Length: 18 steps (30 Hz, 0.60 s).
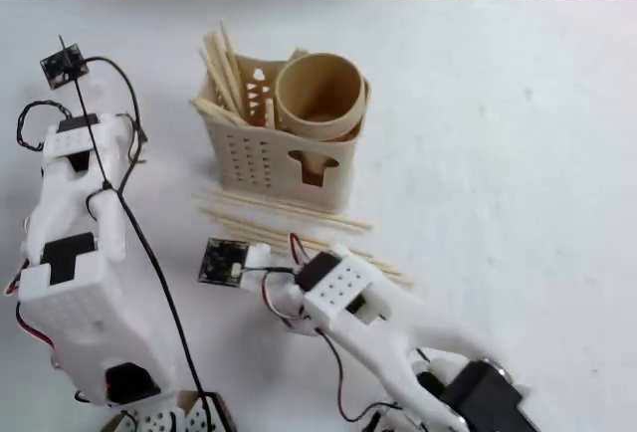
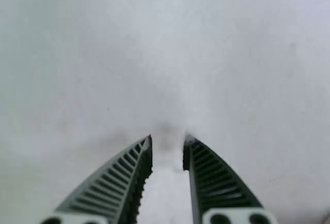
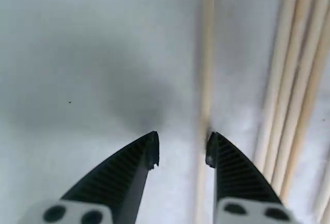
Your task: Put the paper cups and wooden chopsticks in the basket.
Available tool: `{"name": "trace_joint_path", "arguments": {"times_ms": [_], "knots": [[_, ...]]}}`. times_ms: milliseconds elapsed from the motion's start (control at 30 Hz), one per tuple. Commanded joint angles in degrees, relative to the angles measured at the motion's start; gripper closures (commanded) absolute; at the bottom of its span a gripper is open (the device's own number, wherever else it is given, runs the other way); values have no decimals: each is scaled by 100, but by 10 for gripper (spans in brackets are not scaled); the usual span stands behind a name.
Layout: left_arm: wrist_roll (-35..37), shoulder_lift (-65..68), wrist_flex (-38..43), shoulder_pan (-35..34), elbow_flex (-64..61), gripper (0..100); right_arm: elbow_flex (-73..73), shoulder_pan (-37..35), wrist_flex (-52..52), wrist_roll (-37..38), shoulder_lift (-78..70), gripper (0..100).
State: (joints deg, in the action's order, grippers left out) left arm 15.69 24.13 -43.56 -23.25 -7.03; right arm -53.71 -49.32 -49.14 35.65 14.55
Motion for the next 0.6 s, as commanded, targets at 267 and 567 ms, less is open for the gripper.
{"name": "trace_joint_path", "arguments": {"times_ms": [267, 567], "knots": [[9, -48, 88, -40, 229, 880, 281, 215, 259, 114, -145, 840], [9, -48, 79, -40, 229, 880, 352, 725, 611, 800, -637, 844]]}}
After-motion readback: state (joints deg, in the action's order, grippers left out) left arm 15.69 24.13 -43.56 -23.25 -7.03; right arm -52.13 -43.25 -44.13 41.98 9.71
